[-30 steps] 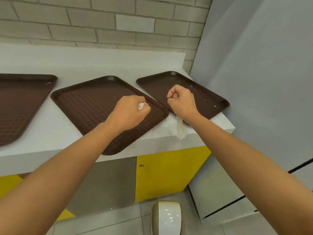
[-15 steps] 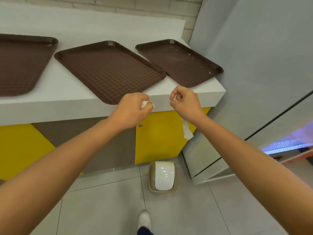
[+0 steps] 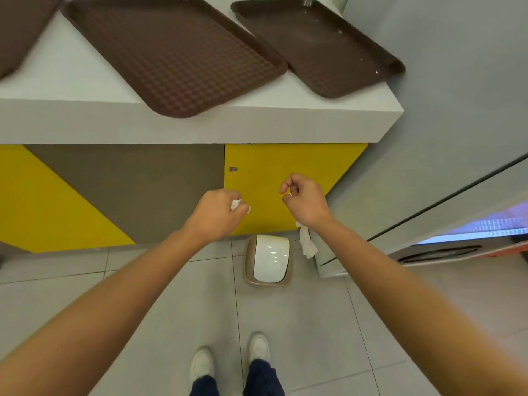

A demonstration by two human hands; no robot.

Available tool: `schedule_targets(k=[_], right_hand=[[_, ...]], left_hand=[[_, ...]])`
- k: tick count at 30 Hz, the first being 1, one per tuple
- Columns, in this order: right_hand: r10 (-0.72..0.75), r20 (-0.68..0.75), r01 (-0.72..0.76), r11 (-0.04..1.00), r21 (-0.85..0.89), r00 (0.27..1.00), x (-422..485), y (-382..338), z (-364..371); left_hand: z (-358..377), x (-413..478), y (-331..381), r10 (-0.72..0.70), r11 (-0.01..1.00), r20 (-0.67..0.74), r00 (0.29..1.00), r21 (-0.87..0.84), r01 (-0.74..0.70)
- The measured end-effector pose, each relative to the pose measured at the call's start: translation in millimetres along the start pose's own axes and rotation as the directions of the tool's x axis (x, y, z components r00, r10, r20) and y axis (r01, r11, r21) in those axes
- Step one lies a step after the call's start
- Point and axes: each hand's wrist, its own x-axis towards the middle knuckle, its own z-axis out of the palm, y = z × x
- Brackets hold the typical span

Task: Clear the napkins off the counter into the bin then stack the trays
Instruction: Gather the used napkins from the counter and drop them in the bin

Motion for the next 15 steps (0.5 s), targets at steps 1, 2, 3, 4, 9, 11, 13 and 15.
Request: schedule_targets(k=[1, 2, 3, 4, 9, 11, 13, 15], right_hand=[[0.022, 0.02, -0.022, 1.0, 0.001, 1.0, 2.9, 10.9, 5.1], [0.043, 0.041, -0.043, 0.999, -0.004, 0.998, 5.7, 22.5, 10.7], [0.065, 0.06, -0.064, 0.998, -0.01, 0.996, 8.5, 34.3, 16.4], [0.085, 0.079, -0.084, 0.996, -0.013, 0.993, 11.2, 45.7, 21.8], [0.163, 0.156, -0.167, 0.986, 0.01, 0.974, 27.7, 101.2, 46.0], [0.201, 0.166, -0.21, 0.977, 0.038, 0.965, 33.0, 124.2, 57.2], [0.25, 0.182, -0.269, 0.959, 0.088, 0.951, 37.0, 146.0, 69.7], [0.317, 0.194, -0.35, 0.921, 0.168, 0.928, 41.7, 168.6, 85.9]], left_hand=[[10.5, 0.6, -4.6, -0.041, 0.999, 0.0, 0.999, -0.014, 0.041], [21.1, 1.2, -9.1, -0.083, 0.996, -0.003, 0.997, -0.026, 0.083], [31.4, 1.5, -13.7, -0.126, 0.991, -0.003, 0.992, -0.033, 0.126], [41.6, 1.8, -17.5, -0.166, 0.986, 0.0, 0.986, -0.036, 0.166], [96.3, 2.5, -41.6, -0.314, 0.949, -0.015, 0.949, -0.039, 0.313], [120.2, 0.5, -52.6, -0.375, 0.925, 0.009, 0.927, -0.066, 0.375], [143.2, -1.0, -63.6, -0.42, 0.901, 0.04, 0.907, -0.101, 0.422], [166.0, 0.4, -76.7, -0.428, 0.894, 0.057, 0.902, -0.122, 0.432]])
